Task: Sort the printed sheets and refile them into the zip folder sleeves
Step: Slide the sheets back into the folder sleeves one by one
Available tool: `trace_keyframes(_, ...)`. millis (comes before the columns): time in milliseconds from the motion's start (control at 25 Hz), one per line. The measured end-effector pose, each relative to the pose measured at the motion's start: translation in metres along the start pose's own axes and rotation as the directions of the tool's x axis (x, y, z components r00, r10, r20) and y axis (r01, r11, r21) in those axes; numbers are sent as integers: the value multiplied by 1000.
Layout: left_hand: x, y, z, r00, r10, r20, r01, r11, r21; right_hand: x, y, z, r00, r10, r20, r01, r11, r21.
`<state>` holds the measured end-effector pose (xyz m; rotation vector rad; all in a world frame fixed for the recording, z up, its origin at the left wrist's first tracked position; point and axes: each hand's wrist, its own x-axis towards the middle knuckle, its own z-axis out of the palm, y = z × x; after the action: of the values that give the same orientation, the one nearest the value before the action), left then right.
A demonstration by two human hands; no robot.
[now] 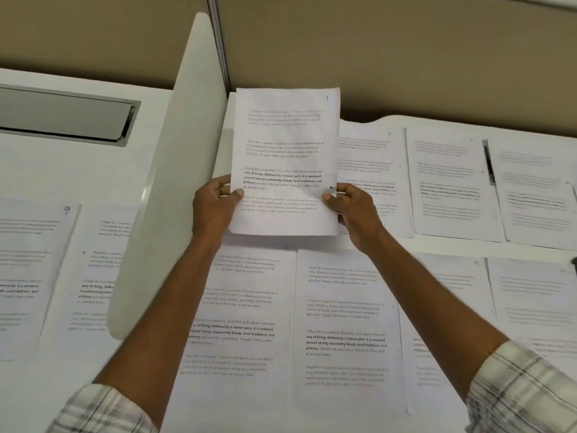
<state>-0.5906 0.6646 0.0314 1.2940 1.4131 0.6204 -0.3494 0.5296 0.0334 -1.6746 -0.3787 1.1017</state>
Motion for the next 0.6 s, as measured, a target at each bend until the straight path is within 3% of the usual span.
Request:
trace_keyframes(200,-51,2,7,994,1,107,12,992,-122,-51,10,-36,1000,2,-15,-2,999,51)
trace_keyframes(600,-176,0,51,939,56,340,-27,996,-91,-192,55,-141,989,7,-145,14,989,146)
